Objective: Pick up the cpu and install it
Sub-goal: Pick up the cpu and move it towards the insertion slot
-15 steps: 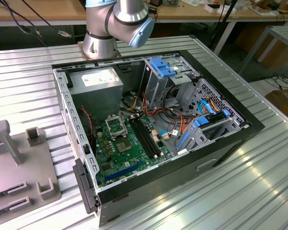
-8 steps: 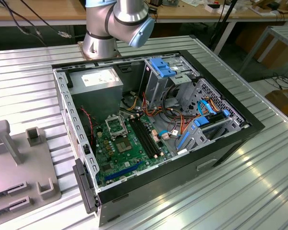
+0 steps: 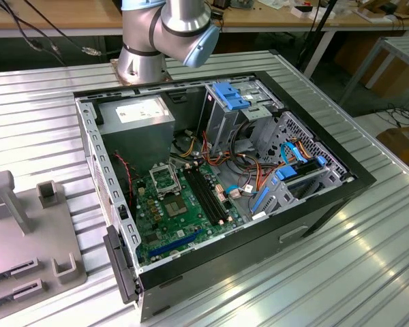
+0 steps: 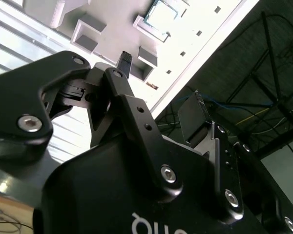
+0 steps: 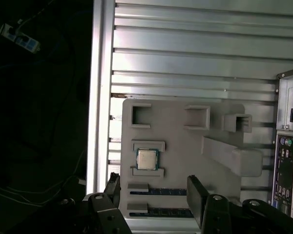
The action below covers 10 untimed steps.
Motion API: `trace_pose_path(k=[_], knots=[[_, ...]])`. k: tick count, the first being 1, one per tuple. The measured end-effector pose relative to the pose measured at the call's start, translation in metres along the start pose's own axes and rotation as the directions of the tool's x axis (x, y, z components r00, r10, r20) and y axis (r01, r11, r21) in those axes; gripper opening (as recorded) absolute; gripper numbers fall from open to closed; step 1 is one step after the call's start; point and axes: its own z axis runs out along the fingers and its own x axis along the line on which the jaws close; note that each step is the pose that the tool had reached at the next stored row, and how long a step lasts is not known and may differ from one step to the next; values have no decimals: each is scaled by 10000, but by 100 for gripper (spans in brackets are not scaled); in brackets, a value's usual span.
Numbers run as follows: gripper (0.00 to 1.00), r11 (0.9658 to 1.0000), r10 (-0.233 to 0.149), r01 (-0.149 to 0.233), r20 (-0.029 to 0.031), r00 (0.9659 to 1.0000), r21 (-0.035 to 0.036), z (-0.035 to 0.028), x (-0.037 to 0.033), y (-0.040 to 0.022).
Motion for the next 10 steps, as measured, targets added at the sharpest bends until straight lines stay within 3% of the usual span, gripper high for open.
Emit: trace_pose_path(k=[10], knots=[[66,10000,-1,1,-2,10000,36,73,4,-83]])
